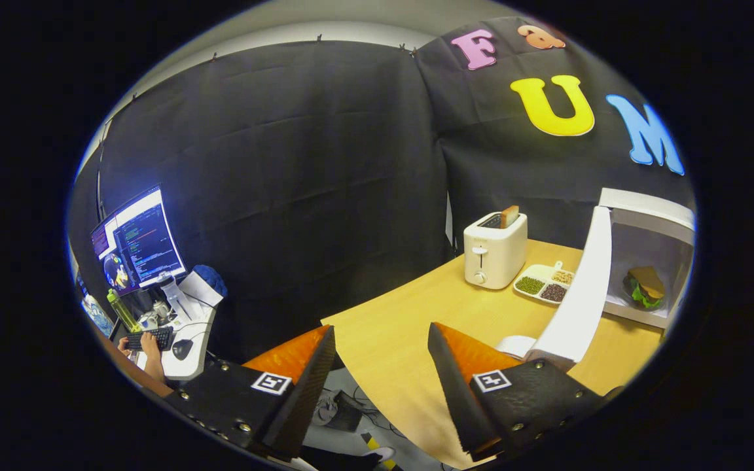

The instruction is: Open the microwave, put the food inside, and close the microwave door.

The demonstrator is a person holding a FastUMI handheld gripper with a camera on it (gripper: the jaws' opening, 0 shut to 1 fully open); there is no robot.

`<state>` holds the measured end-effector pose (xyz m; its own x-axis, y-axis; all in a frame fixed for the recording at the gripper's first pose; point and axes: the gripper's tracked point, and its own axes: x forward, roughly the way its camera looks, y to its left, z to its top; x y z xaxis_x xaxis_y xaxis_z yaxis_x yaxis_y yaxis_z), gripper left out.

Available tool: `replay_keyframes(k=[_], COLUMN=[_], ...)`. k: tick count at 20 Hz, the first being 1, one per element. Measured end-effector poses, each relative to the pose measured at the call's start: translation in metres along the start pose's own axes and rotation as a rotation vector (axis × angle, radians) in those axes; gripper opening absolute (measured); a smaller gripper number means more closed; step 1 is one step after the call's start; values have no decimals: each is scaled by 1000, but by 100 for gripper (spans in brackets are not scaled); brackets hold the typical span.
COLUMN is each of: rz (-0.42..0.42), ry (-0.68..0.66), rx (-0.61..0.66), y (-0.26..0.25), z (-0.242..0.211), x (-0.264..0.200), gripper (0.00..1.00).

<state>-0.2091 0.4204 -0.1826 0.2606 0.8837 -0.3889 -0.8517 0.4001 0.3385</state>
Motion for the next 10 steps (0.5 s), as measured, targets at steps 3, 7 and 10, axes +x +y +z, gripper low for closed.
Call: replay_keyframes(k=[3,7,10], rz=[-16,-111,-212], ry=[23,42,39], rx=[44,65,30], y=[-2,-24,-47], z=[-14,-28,-34], x=[7,16,15], gripper=[51,8,1])
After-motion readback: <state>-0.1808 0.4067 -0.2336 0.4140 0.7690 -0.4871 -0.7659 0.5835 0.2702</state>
